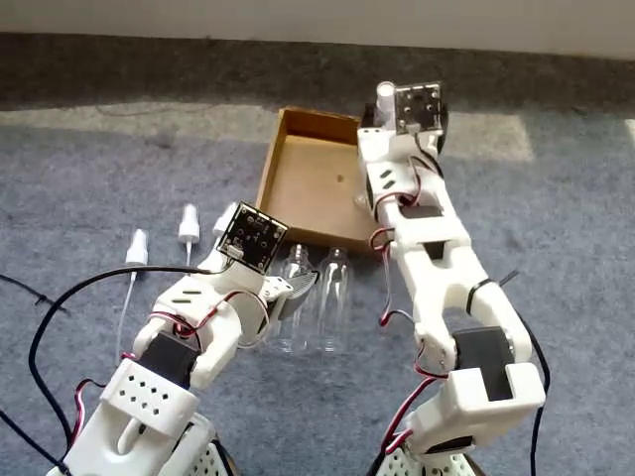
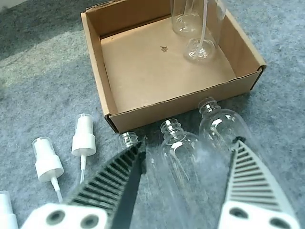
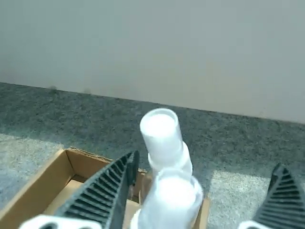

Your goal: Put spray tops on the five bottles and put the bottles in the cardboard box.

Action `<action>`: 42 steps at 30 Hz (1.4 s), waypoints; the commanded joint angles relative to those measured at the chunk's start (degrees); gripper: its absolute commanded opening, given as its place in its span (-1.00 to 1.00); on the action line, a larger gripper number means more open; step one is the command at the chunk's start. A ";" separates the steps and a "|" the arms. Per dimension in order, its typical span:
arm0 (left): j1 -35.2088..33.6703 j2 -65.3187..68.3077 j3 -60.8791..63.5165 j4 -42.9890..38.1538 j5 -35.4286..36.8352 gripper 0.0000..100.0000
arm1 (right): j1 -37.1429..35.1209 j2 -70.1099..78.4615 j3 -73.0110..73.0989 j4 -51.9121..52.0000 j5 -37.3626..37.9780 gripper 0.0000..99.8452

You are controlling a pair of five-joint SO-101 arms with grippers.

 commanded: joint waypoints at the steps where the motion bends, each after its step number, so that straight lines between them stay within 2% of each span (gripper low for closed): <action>1: -0.84 -0.04 -0.48 -1.05 0.18 -0.48 | -0.04 -3.30 -4.09 2.24 0.35 -0.27; 14: -0.84 -0.04 -0.48 -1.05 0.18 -0.48 | 0.13 -3.30 -4.09 3.03 0.62 -0.26; 20: -0.84 -0.04 -0.48 -1.05 0.18 -0.48 | 0.04 -3.30 -4.09 3.12 0.62 -0.09; 29: -0.84 -0.04 -0.48 -1.05 0.18 -0.48 | 0.31 -3.47 -4.09 3.12 0.70 -0.09; 36: -0.84 -0.04 -0.48 -1.05 0.18 -0.48 | -0.57 -13.05 -3.74 3.38 0.70 -0.09; 42: -0.84 -0.04 -0.48 -0.97 0.18 -0.48 | -0.84 -16.84 -3.82 10.15 0.79 -0.09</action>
